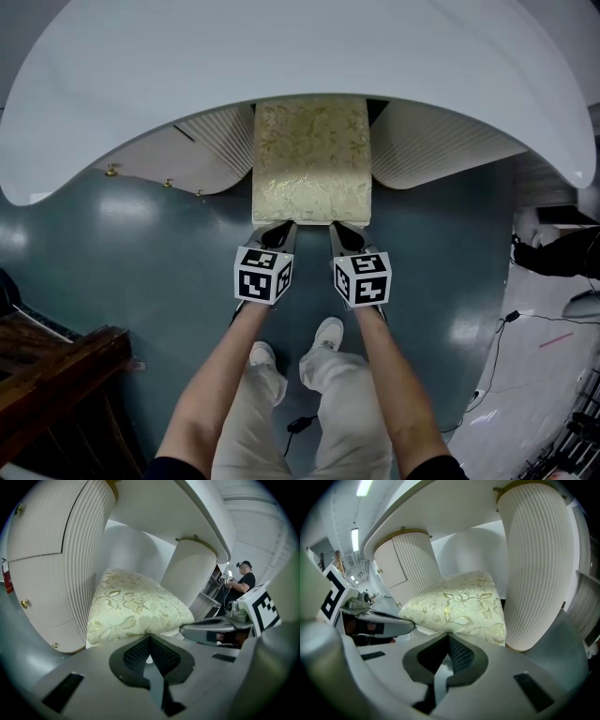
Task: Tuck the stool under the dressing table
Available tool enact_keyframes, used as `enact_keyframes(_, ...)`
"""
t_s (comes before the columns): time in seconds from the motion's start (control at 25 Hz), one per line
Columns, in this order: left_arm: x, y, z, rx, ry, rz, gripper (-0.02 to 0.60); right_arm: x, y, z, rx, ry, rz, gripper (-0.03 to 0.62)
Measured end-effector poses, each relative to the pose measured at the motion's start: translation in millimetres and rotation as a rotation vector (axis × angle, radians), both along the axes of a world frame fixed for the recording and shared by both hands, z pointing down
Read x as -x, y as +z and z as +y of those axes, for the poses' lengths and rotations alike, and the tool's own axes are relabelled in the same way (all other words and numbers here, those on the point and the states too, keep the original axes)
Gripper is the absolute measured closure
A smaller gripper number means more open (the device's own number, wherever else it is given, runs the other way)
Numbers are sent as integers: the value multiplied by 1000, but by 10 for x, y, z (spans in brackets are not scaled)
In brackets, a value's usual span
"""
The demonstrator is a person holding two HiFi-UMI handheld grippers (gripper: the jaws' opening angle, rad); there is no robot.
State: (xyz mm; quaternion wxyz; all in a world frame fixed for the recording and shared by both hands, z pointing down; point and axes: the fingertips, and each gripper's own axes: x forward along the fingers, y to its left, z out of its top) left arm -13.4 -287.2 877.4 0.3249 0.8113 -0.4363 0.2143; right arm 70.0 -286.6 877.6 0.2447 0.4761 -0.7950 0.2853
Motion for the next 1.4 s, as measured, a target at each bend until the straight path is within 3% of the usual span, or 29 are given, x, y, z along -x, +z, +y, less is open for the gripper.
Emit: enact_keyframes(1.4, -24, -22, -660, -68, -49, 66, 574, -22, -12, -635, -107, 43, -16, 586)
